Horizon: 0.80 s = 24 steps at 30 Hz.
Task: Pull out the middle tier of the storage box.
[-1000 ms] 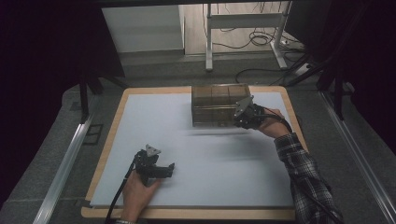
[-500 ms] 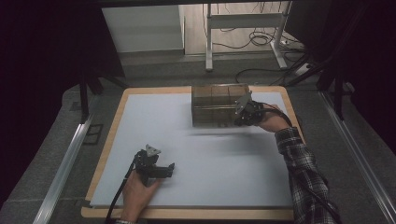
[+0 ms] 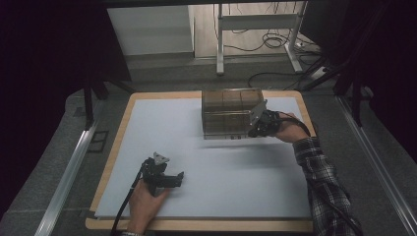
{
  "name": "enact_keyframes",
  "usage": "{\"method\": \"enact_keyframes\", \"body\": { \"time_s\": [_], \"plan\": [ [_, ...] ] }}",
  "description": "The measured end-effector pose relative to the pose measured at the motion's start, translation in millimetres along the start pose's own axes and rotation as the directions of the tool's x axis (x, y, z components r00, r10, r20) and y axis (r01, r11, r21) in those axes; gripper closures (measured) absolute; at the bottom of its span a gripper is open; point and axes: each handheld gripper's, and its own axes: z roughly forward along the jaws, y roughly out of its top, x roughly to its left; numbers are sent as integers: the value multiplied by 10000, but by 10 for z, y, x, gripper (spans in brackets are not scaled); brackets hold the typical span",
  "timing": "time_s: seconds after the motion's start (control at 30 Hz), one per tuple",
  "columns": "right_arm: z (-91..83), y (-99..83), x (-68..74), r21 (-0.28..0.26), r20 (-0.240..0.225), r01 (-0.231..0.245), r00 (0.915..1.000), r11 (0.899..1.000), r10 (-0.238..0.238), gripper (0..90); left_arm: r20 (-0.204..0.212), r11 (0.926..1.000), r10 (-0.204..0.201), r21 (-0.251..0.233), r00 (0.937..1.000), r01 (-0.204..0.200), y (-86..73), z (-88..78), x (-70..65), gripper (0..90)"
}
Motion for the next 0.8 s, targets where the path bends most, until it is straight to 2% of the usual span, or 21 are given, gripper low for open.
{"method": "enact_keyframes", "body": {
  "time_s": [0.3, 0.57, 0.8],
  "plan": [
    [-1, -11, 132, 57, 76, 189, 9998, 9998, -189, 866, 1, 10000, -2, 1, 10000, 2, 0, 0, 0, 0],
    [11, -25, 162, -12, 192, 248, 9995, 9997, -248, 859, -3, 10000, -42, -36, 10000, 42, 0, 3, -3, 0],
    [-1, -33, 175, -59, 439, -71, 9990, 10000, 74, 804, -4, 10000, -42, -35, 10000, 42, 0, 2, -3, 0]
  ]
}}
